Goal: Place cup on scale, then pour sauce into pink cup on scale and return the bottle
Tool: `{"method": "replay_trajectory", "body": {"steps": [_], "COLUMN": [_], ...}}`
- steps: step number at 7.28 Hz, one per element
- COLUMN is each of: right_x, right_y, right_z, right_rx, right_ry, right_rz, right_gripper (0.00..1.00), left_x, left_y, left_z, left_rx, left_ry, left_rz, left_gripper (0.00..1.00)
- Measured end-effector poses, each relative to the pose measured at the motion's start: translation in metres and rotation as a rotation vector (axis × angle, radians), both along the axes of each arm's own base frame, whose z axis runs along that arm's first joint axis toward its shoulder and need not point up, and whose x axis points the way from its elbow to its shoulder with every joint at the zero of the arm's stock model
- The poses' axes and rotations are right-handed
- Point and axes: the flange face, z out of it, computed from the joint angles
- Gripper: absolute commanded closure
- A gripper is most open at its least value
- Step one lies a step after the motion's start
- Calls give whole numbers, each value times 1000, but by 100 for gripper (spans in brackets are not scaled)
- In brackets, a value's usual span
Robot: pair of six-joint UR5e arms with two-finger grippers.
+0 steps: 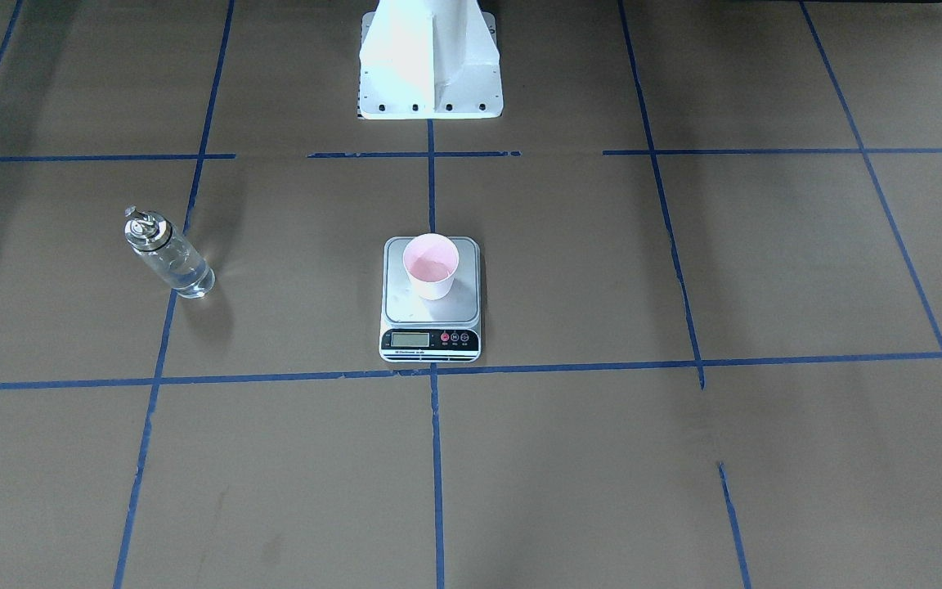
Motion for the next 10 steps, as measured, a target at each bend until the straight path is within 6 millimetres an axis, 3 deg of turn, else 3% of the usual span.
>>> {"method": "replay_trajectory", "body": {"steps": [2,4,6,8,10], "right_x": [8,8,5,1,30], "right_y": [6,13,15,20,29], "right_z": [23,34,24,1,-22], "right_rx": [-45,-85,-231,-360,-409], "right_ry": [32,21,-57,-75,-23], "right_rz": [-14,-32,-102,-153,-206], "right_gripper": [0,0,0,0,0], "left_x": [0,0,0,0,0], "left_y": [0,0,0,1,0], "left_z": [-1,0,1,2,2], "left_rx": [1,0,-2,-4,-5], "left_ry": [0,0,0,0,-1], "left_rz": [0,0,0,0,0], "left_gripper": [0,0,0,0,0]}}
